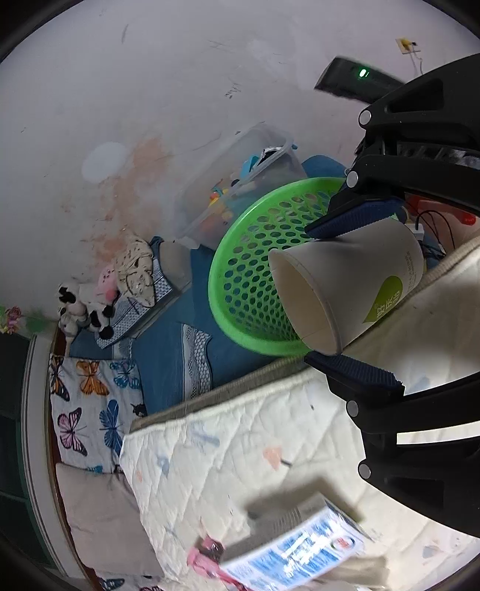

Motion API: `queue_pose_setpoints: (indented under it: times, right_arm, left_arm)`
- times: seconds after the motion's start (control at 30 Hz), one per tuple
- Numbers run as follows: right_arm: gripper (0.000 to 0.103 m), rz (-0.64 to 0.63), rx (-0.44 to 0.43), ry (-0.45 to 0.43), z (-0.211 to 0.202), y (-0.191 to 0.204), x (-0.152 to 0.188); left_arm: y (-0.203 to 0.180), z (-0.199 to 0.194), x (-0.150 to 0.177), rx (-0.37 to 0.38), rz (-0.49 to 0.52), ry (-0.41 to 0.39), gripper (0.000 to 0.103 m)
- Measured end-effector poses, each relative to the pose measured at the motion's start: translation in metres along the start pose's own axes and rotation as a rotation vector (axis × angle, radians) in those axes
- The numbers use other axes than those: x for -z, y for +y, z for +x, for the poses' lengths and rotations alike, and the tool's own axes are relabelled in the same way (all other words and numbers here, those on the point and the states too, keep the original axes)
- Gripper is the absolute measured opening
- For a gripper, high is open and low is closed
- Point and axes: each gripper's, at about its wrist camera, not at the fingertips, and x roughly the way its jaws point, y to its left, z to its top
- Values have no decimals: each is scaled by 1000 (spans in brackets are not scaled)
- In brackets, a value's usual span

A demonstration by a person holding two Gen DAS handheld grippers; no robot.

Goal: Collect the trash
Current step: 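Drop the orange peel into the basket while the left gripper drops the paper cup, then return both grippers to the bed and grasp the water bottle with the left gripper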

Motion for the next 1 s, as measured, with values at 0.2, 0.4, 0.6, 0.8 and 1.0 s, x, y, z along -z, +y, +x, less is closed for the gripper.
queue_pose_setpoints:
  times: [0.2, 0.4, 0.6, 0.8, 1.0]
  right_arm:
    - [61, 39, -6, -21, -16, -12, 5]
    - [64, 67, -14, -38, -27, -17, 8]
    - [64, 69, -18, -44, -32, -15, 10]
    - [64, 53, -29, -43, -36, -7, 13]
    - [66, 12, -58, -44, -39, 13, 14]
  left_arm:
    - [-12, 33, -4, -2, 20, 43, 62]
    - [-19, 51, -4, 12, 27, 76, 64]
    - [-27, 58, -1, 20, 53, 82, 75]
    - [-22, 44, 4, 28, 65, 61, 76]
    - [-8, 7, 17, -10, 110, 9, 76]
